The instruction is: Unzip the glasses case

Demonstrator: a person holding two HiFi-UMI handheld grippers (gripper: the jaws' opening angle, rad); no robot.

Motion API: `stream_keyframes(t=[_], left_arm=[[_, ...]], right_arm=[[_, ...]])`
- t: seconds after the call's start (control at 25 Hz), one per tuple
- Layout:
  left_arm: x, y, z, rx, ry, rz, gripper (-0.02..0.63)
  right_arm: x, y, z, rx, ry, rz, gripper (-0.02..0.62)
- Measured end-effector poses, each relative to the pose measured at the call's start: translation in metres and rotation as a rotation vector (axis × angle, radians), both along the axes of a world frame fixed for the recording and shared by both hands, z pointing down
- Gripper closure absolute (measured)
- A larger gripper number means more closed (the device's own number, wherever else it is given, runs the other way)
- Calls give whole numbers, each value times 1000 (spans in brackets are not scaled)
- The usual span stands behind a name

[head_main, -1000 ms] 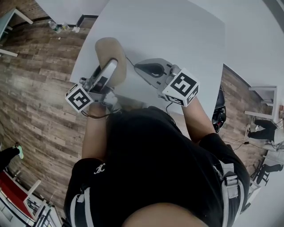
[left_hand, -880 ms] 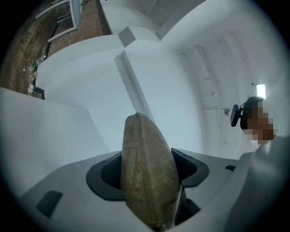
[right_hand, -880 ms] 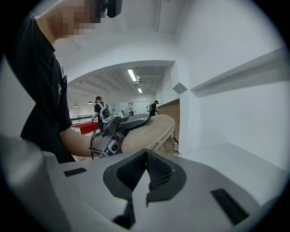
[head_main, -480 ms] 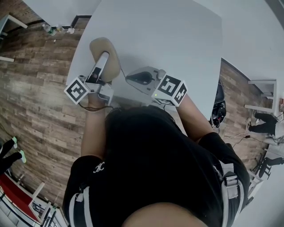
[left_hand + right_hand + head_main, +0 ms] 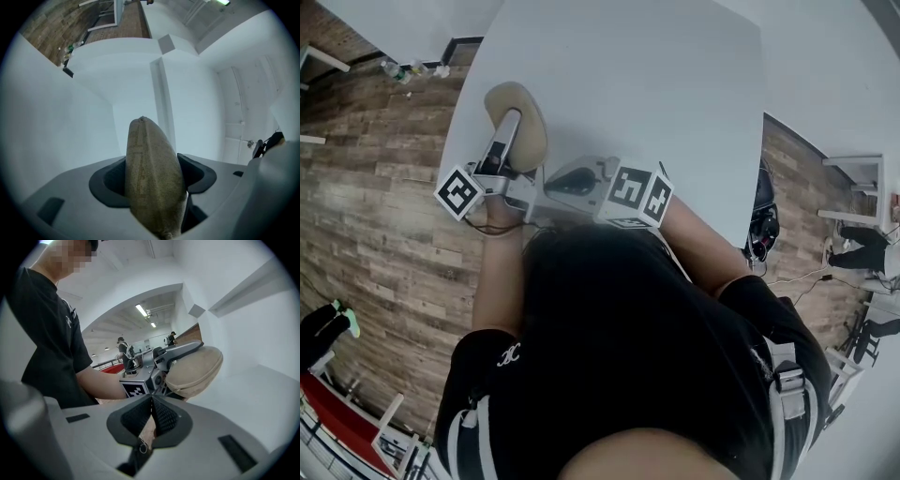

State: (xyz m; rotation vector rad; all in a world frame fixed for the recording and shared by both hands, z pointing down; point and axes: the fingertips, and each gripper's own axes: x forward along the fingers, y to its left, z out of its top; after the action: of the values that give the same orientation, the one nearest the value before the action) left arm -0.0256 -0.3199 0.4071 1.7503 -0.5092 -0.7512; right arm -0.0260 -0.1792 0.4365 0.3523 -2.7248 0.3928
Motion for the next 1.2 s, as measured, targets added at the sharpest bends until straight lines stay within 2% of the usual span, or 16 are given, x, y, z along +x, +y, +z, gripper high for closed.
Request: stream_keyframes(t=[0.2,0.32,0.48,0.56,0.68,0.8,0.88,1.04,1.12,1.2], left_arm=[[7,-2,-3,8,-1,29,296],[7,-2,-2,-11,28,40,296],[17,2,-1,13,27,87,296],[16,4,-8,41,66,96,296],[15,8,-27,110,99,102,296],[15,13,-37,165,69,107,296],[16,14,-35,176,54,115,296],[26,19,-26,196,15,147,296],[35,25,-26,221,-26,175,296],[45,32,-28,248,-60,205,295]], right_arm=[[-10,-1,3,25,24,-35,580],[-14,0,8,74,71,-61,580],[-12,2,16,138,133,-111,580],[-9,-2,15,157,118,-73,578],[10,-9,8,182,95,43,577],[31,-12,-3,43,-32,153,561],[41,-20,-11,-77,-145,226,354],[58,-51,-20,-188,-303,398,330],[55,-57,-26,-255,-382,420,321],[50,-58,-28,-297,-412,414,318]])
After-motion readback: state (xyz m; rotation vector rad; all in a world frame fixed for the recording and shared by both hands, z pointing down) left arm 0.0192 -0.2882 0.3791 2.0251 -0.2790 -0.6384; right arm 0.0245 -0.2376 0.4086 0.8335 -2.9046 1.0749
